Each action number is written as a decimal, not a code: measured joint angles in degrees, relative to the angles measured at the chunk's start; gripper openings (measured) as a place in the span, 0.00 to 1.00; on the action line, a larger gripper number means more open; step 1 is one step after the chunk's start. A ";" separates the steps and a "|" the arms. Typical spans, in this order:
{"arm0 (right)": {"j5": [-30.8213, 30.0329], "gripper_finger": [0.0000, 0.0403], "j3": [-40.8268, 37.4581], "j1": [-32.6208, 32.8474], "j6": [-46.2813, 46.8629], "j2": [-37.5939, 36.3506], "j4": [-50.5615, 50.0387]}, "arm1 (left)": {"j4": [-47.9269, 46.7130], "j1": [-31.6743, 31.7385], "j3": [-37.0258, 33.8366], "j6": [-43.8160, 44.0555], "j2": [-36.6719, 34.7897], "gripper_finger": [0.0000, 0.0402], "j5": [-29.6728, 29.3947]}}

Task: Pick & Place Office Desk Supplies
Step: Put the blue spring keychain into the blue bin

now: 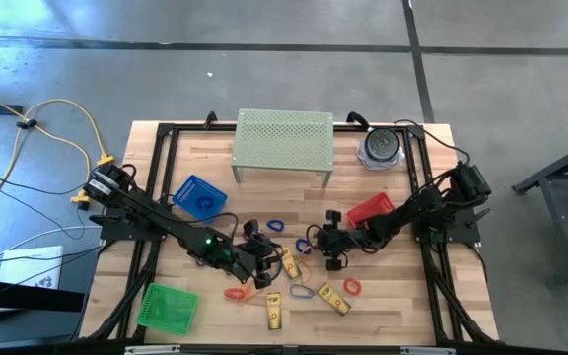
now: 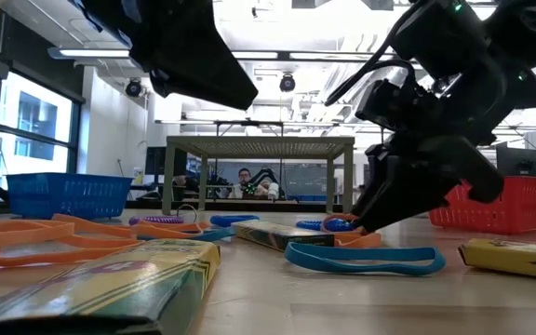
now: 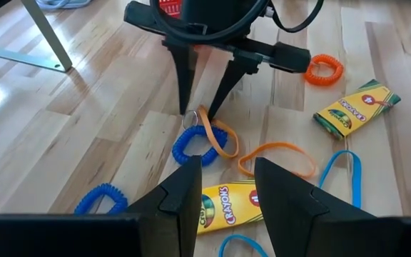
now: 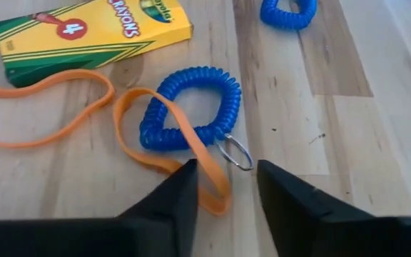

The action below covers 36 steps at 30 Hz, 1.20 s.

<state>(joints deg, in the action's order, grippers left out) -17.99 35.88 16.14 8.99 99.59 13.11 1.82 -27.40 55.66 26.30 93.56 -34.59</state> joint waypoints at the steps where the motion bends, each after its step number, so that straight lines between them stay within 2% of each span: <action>1: 0.48 0.26 0.00 -0.02 -0.04 0.00 -0.12 | -0.04 0.01 -0.01 0.00 0.00 0.31 0.00; 8: 0.80 0.05 -0.04 0.00 -0.07 0.02 -1.37 | -0.04 0.00 -0.01 0.00 0.00 0.31 0.02; 10: 0.74 0.02 -0.02 0.02 0.00 0.00 -1.85 | -0.04 0.00 0.00 0.01 0.00 0.31 0.02; 16: -0.63 0.01 -0.20 1.16 -0.19 -1.71 -3.20 | -0.06 0.00 -0.01 0.02 0.00 0.31 0.05; 24: -5.15 0.01 0.98 5.20 1.11 -9.99 -10.97 | -0.10 0.00 0.00 0.01 0.00 0.31 0.07; 29: -6.65 0.01 1.78 7.40 -0.30 -13.21 -10.61 | -0.15 0.00 -0.02 0.02 0.00 0.31 0.07; 36: -7.02 0.01 1.77 7.48 -0.80 -13.73 -10.30 | -0.04 0.00 0.00 0.09 0.00 0.31 0.06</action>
<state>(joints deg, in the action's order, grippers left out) -25.01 37.65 23.62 8.20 85.86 2.81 1.78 -27.40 55.66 26.39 93.56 -34.53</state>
